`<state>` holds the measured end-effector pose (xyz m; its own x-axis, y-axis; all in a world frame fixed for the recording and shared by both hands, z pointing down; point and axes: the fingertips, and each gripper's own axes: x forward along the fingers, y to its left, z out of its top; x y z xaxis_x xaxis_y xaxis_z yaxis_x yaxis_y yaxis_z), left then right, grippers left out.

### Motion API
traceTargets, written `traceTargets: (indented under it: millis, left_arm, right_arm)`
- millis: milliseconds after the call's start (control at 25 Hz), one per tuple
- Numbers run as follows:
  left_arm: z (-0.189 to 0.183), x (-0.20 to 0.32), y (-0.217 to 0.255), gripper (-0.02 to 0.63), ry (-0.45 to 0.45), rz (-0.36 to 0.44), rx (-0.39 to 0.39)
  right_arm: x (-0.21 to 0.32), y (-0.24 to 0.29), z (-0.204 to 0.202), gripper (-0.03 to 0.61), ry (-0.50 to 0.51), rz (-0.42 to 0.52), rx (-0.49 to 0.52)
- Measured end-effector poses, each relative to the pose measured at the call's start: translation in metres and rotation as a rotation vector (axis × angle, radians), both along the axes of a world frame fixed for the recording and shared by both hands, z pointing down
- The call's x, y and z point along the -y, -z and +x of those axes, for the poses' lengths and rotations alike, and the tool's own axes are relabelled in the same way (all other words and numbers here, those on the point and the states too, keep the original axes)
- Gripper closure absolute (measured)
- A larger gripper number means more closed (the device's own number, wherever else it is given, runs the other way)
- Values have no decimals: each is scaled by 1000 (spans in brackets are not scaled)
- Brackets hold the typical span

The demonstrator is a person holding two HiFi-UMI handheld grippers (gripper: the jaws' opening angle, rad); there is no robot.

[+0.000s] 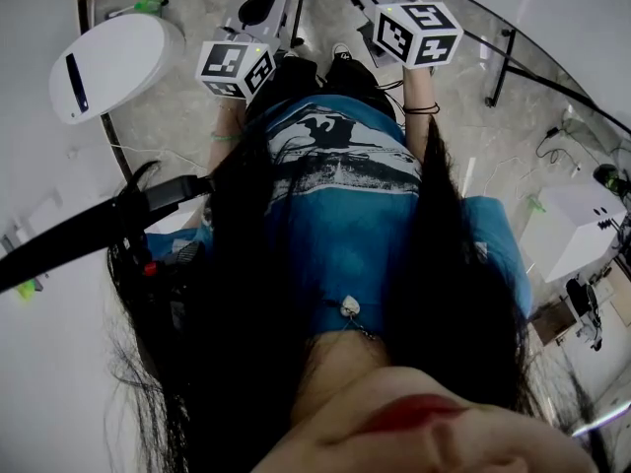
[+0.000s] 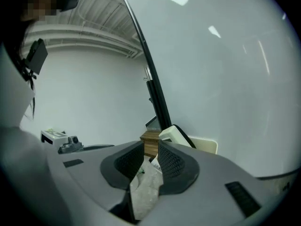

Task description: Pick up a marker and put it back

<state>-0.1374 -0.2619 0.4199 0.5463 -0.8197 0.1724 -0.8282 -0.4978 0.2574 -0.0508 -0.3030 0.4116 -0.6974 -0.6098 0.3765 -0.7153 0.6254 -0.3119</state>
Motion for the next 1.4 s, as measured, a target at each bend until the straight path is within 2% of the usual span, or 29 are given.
traceTargets:
  millis: [160,360,680,920,1080,1160,1320,1400]
  left_arm:
    - [7,-11,-6,612,-31,-20,-11]
    - [-12,-43,-26,612,-75,-53,-44]
    - [1,-71,-32,612,-120,-58,-42]
    - [59,-98,-16,612,-124,-37,-7]
    - [73,-109,-9,612,-90,-5,6]
    - [90,-134,-7,612,-60,3,7]
    - [156,-206,-13,612,-23,6,10]
    - [175,-229,-19,612,-13,-6,10]
  right_arm:
    - [-15,-2,15,486,-65,-51,85]
    - [-53,-13,-5,488,-112,-72,82]
    - [-87,-25,-7,500,-122,-90,113]
    - [-121,-14,38,515,-95,-89,161]
    - [-145,-14,54,529,-72,-85,171]
    - [-172,-15,76,536,-56,-83,174]
    - [-237,-26,139,548,-19,-90,181]
    - [-258,-31,151,549,9,-97,175]
